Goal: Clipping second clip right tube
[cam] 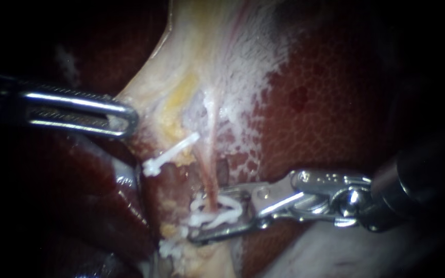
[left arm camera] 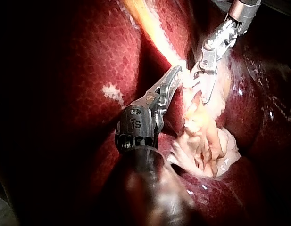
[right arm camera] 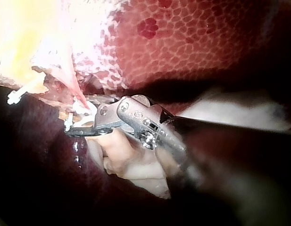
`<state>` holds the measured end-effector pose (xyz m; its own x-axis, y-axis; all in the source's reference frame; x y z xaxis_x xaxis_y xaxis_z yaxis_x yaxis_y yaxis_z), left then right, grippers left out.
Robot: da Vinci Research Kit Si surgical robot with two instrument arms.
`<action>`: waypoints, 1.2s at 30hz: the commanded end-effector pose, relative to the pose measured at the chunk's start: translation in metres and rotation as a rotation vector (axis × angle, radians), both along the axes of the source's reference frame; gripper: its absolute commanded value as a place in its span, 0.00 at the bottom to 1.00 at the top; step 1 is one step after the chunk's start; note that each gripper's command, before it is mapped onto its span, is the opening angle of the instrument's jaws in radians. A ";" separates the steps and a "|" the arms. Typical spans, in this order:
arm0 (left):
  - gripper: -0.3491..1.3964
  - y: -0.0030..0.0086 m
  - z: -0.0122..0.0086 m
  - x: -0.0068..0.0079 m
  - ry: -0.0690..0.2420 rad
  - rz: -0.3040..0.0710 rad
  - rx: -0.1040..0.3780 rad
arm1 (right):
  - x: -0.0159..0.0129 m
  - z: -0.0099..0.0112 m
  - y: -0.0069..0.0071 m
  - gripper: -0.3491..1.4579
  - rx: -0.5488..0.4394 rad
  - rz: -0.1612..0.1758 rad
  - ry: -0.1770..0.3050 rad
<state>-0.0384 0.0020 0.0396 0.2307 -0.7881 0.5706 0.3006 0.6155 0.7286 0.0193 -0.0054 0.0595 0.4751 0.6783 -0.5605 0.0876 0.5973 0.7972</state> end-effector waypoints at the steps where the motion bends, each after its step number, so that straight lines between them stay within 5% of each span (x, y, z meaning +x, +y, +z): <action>1: 0.00 0.0000 0.0000 0.0000 0.000 0.000 0.000 | 0.0001 0.0001 0.0000 0.43 -0.004 -0.002 0.002; 6: 0.00 0.0000 0.0001 -0.0001 0.000 0.000 0.000 | 0.0003 0.0001 0.0001 0.35 0.002 -0.001 0.000; 14: 0.00 0.0000 0.0001 -0.0001 0.000 0.000 0.000 | -0.0005 0.0013 0.0009 0.01 0.017 0.002 -0.002; 36: 0.00 0.0000 0.0002 -0.0001 0.000 0.000 -0.001 | -0.0011 0.0026 0.0006 0.00 0.021 -0.002 -0.004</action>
<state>-0.0385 0.0020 0.0398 0.2307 -0.7880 0.5708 0.3011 0.6157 0.7282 0.0182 -0.0049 0.0621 0.4790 0.6889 -0.5440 0.0854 0.5803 0.8099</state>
